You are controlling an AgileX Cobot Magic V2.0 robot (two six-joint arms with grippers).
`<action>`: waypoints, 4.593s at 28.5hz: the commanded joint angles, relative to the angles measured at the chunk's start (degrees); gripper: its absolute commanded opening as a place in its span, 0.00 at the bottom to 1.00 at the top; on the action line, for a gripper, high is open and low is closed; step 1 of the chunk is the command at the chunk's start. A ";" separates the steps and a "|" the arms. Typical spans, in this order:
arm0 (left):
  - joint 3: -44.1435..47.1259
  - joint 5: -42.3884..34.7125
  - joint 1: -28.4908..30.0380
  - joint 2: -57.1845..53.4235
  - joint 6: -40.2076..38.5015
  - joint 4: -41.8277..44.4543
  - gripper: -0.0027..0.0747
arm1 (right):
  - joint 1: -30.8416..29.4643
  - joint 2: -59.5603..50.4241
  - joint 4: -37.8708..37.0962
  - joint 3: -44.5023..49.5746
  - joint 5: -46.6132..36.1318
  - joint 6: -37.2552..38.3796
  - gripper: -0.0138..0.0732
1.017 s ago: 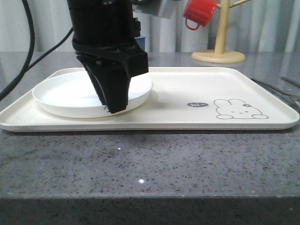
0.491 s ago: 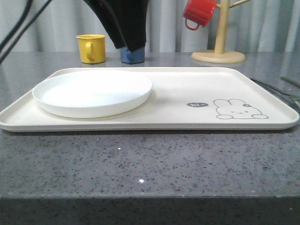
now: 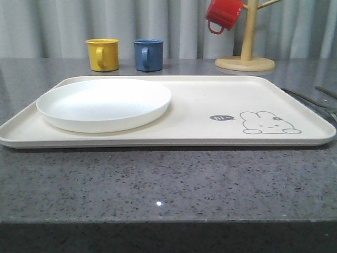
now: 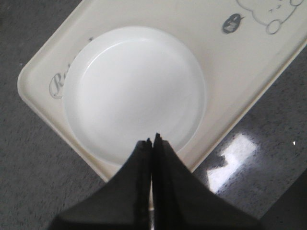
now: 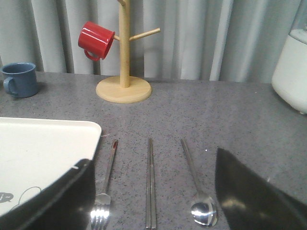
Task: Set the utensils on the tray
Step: 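Open the left gripper and raise it away from the plate, then grasp the steel fork on the table with the right gripper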
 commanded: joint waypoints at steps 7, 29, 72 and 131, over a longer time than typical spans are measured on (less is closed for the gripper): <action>18.06 -15.30 13.76 -16.72 -2.93 -3.01 0.01 | -0.32 1.00 -0.29 -2.02 -4.47 -0.34 0.79; 67.39 -58.40 15.75 -72.15 -2.93 -9.70 0.01 | -0.32 1.00 -0.29 -2.02 -4.47 -0.34 0.79; 68.37 -59.60 15.75 -73.25 -2.93 -9.70 0.01 | 3.03 46.43 0.12 -27.57 19.83 -0.34 0.57; 68.37 -59.60 15.75 -73.25 -2.93 -9.70 0.01 | 11.09 63.94 4.58 -39.49 23.47 7.05 0.12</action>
